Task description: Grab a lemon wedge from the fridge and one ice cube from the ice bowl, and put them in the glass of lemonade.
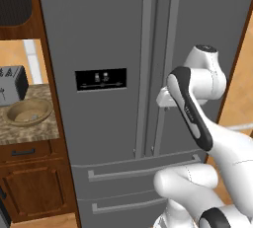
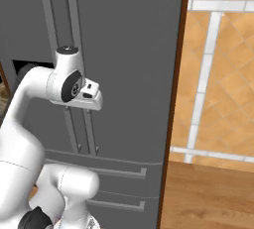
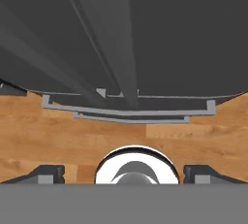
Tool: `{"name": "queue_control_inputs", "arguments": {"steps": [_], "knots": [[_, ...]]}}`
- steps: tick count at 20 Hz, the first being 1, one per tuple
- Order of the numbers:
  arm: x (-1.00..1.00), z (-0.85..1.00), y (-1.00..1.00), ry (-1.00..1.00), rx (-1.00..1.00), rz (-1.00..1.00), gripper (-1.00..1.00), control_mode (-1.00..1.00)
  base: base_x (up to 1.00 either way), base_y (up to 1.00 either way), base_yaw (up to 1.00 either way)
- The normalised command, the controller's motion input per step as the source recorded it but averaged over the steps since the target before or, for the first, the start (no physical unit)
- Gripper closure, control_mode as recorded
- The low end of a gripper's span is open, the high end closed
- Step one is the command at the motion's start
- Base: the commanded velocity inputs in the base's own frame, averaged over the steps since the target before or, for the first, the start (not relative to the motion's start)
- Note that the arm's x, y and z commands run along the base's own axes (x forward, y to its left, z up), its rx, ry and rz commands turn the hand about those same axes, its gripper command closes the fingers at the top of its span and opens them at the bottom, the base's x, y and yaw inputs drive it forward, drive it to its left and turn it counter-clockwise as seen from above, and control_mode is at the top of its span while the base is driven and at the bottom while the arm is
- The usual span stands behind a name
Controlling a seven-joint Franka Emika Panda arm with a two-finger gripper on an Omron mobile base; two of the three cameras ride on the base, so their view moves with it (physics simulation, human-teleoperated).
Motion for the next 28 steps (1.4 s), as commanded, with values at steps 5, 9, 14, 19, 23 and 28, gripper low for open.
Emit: {"name": "queue_control_inputs", "arguments": {"steps": [5,9,14,19,23,28], "knots": [[-0.01,-0.23,0.01,0.17,0.0,0.0,-1.0,-1.0,0.0,0.0,0.0],[0.0,0.0,0.0,0.0,0.0,0.0,-1.0,1.0,-0.21,0.25,0.0],[0.0,0.0,0.0,0.0,0.0,0.0,-1.0,1.0,-0.01,0.99,0.0],[0.0,0.0,0.0,0.0,0.0,0.0,-1.0,1.0,0.0,1.0,0.0],[0.0,0.0,0.0,0.0,0.0,0.0,-1.0,1.0,0.1,0.77,-0.07],[0.0,0.0,0.0,0.0,0.0,0.0,-1.0,1.0,0.2,0.6,-0.14]]}}
